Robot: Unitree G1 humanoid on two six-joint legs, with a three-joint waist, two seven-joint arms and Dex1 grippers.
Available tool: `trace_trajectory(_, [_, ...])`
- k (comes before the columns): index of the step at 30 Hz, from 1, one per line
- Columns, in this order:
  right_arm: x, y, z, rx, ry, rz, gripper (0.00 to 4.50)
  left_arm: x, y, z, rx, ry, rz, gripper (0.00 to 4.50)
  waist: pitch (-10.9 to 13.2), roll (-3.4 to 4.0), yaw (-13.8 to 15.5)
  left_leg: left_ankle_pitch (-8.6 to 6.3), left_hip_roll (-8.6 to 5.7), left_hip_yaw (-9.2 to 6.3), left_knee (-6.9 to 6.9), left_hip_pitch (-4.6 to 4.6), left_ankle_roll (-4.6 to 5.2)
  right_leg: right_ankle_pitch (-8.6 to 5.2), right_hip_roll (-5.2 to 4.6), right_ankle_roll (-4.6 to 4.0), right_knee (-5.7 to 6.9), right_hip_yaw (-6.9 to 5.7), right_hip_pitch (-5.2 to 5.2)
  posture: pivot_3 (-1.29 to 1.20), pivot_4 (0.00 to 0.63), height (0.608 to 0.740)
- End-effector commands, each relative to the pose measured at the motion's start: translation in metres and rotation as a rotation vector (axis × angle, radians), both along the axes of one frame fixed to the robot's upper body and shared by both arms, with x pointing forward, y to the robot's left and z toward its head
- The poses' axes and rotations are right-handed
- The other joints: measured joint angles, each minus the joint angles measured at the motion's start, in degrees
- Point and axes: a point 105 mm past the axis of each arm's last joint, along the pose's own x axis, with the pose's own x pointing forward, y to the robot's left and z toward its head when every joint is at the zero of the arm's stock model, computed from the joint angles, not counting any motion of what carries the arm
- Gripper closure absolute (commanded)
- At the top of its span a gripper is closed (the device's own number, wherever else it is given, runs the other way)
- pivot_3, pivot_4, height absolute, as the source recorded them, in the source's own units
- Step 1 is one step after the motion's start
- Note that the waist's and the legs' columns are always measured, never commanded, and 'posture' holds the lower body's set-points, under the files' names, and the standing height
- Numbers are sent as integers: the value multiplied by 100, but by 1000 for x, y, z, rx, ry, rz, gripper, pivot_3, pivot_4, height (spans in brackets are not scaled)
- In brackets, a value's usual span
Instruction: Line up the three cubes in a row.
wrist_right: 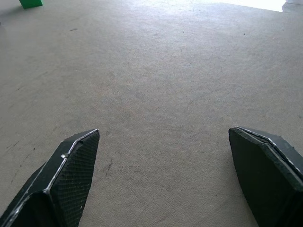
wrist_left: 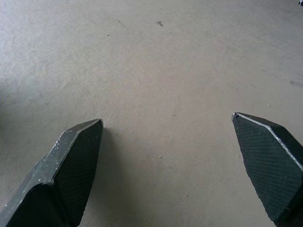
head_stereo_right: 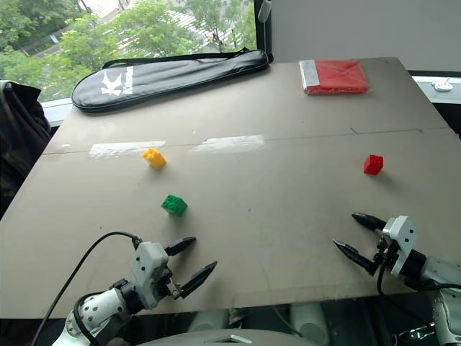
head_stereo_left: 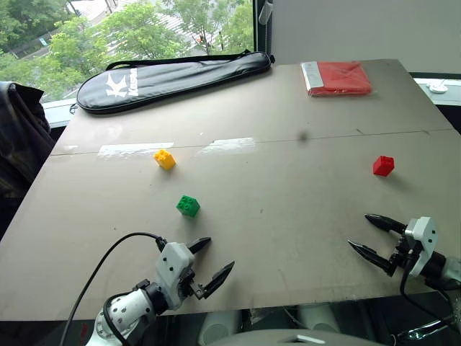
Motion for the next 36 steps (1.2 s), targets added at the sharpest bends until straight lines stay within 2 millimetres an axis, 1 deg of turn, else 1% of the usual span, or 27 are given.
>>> trace_trajectory(1, [4, -2, 5, -13, -20, 7, 0, -12, -2, -13, 11, 72, 4, 42, 0, 0, -3, 0, 0, 0, 0, 0, 0, 0, 0, 0, 0, 0, 0, 0, 150, 701])
trace_trajectory(4, [7, -4, 6, -21, -27, 5, 0, -10, -4, -9, 4, 64, 12, 42, 3, -6, -11, 0, 0, 4, 0, 0, 0, 0, 1, 0, 1, 4, 0, 0, 150, 701])
trace_trajectory(8, [9, -4, 6, -22, -30, 3, 0, -8, -8, -8, 3, 59, 9, 42, 3, -5, -3, 0, 0, 1, 1, 2, 0, 1, 3, 0, 1, -1, 0, 0, 150, 701])
trace_trajectory(13, [9, -3, 4, -22, -28, 4, 0, -7, -8, -7, 7, 62, 9, 42, 2, -3, 18, 0, -3, 1, 5, 2, 1, 1, 2, 0, 2, -1, 1, 0, 150, 701])
trace_trajectory(23, [6, -3, -1, -21, -19, 4, 0, -11, -3, -12, 19, 84, 0, 42, -3, 0, 15, 1, -4, 1, 7, 3, 1, 1, 2, -1, 4, 0, 2, 0, 150, 701])
trace_trajectory(31, [5, -3, -3, -22, -22, -5, 0, -12, 0, -19, 26, 99, -20, 42, -13, 2, 10, 1, -4, 3, 7, 4, 1, 2, 3, -1, 4, 2, 2, 0, 150, 701])
trace_trajectory(36, [2, -6, -3, -33, -21, -18, 0, -12, 1, -23, 28, 101, -33, 42, -21, 0, 10, 1, -3, 3, 6, 5, 1, 2, 3, -1, 5, 2, 6, 0, 150, 701])
